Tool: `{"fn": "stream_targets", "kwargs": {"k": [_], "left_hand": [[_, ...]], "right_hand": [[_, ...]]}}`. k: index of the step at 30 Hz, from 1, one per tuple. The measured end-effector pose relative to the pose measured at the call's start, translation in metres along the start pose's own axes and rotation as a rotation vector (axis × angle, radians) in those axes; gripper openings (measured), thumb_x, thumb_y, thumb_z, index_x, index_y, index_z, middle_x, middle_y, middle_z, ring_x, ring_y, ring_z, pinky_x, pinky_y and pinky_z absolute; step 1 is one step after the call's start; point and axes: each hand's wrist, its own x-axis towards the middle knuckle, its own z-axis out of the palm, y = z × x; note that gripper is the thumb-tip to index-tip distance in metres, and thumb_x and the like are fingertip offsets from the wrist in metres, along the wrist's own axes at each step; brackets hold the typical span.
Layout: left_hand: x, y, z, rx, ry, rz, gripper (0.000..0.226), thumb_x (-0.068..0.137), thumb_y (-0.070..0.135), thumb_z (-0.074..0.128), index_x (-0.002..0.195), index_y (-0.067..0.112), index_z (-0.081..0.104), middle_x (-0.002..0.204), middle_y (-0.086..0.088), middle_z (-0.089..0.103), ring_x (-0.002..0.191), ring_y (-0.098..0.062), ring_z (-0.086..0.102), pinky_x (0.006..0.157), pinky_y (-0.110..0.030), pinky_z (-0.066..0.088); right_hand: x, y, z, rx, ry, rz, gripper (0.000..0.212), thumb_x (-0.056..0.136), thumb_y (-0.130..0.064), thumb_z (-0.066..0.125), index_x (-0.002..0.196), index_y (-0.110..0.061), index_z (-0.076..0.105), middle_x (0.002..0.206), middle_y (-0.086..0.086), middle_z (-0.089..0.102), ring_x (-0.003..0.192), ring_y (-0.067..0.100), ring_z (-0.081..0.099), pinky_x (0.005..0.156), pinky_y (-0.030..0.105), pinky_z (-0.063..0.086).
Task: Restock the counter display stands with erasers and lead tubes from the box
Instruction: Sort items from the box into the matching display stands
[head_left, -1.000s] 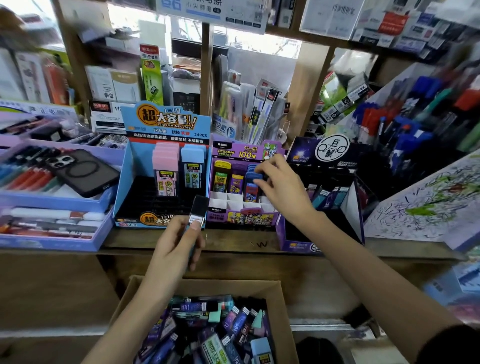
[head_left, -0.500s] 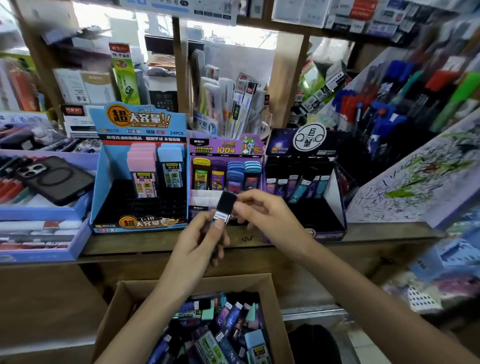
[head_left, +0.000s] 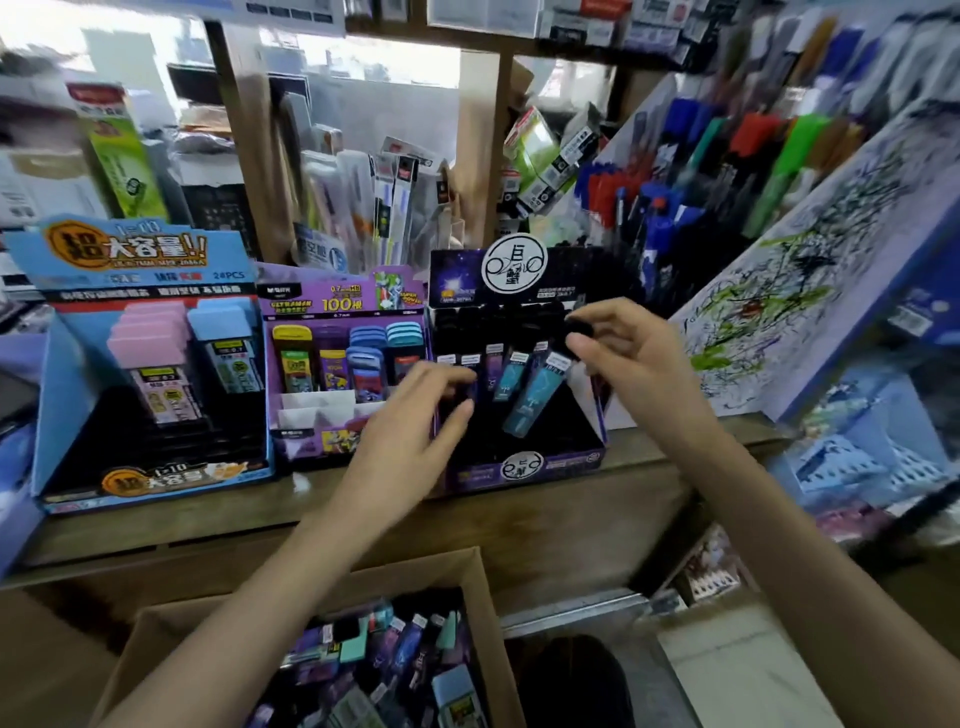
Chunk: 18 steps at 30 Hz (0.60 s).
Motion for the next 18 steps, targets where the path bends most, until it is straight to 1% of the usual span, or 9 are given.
{"fn": "stream_targets", "kwargs": {"k": [3,6,8,10,12,15,16,18], "left_hand": [[0.038,0.007,0.002,0.178,0.008,0.163,0.026,0.093,0.01,0.053,0.118,0.008,0.058,0.115,-0.006,0.055,0.109,-0.021,0.053,0.091,-0.028,0.039],[0.071,0.012,0.015,0.358,-0.033,0.251,0.036,0.092,0.01,0.053,0.128,0.008,0.054,0.122,-0.011,0.055,0.111,-0.03,0.051,0.092,-0.039,0.04],[0.084,0.01,0.025,0.481,-0.09,0.253,0.042,0.094,0.015,0.05,0.136,0.014,0.047,0.132,-0.006,0.049,0.119,-0.027,0.044,0.096,-0.039,0.034],[0.091,0.005,0.032,0.553,-0.135,0.252,0.045,0.094,0.019,0.049,0.139,0.019,0.044,0.137,0.0,0.045,0.125,-0.022,0.037,0.099,-0.035,0.027],[0.091,0.001,0.032,0.57,-0.15,0.26,0.044,0.092,0.02,0.052,0.136,0.017,0.047,0.134,0.0,0.048,0.124,-0.022,0.039,0.098,-0.035,0.027],[0.085,-0.004,0.022,0.566,-0.079,0.275,0.034,0.089,0.02,0.061,0.121,0.01,0.06,0.118,-0.006,0.058,0.111,-0.028,0.05,0.089,-0.039,0.036],[0.083,-0.007,0.018,0.572,-0.055,0.276,0.031,0.088,0.02,0.062,0.117,0.009,0.061,0.113,-0.007,0.059,0.107,-0.029,0.051,0.085,-0.039,0.037],[0.079,-0.012,0.013,0.571,-0.041,0.256,0.03,0.088,0.021,0.062,0.116,0.01,0.062,0.109,-0.008,0.059,0.102,-0.029,0.052,0.082,-0.035,0.034]], "right_hand": [[0.009,0.01,-0.024,-0.123,0.074,-0.027,0.013,0.091,-0.009,0.06,0.098,-0.019,0.058,0.087,-0.009,0.06,0.079,0.004,0.06,0.073,0.017,0.05],[0.016,0.02,-0.031,-0.199,0.114,-0.035,0.013,0.09,-0.011,0.061,0.101,-0.017,0.059,0.085,-0.011,0.059,0.08,0.009,0.06,0.073,0.019,0.051],[0.019,0.025,-0.028,-0.236,0.105,-0.04,0.013,0.089,-0.012,0.062,0.099,-0.019,0.059,0.085,-0.011,0.06,0.08,0.011,0.061,0.073,0.02,0.052],[0.02,0.029,-0.023,-0.272,0.086,-0.061,0.013,0.089,-0.013,0.062,0.098,-0.021,0.058,0.086,-0.013,0.06,0.081,0.008,0.061,0.071,0.015,0.049],[0.021,0.032,-0.02,-0.278,0.083,-0.078,0.014,0.089,-0.013,0.062,0.098,-0.023,0.057,0.086,-0.016,0.06,0.08,0.004,0.059,0.069,0.009,0.046],[0.025,0.034,-0.015,-0.263,0.103,-0.099,0.015,0.089,-0.013,0.063,0.101,-0.021,0.061,0.086,-0.016,0.06,0.081,0.006,0.06,0.071,0.011,0.047],[0.027,0.035,-0.014,-0.261,0.101,-0.109,0.015,0.089,-0.013,0.063,0.103,-0.018,0.062,0.086,-0.017,0.059,0.081,0.006,0.06,0.071,0.011,0.047],[0.033,0.037,-0.009,-0.267,0.07,-0.117,0.017,0.089,-0.012,0.063,0.106,-0.013,0.064,0.086,-0.017,0.058,0.082,0.005,0.059,0.073,0.01,0.047]]}}
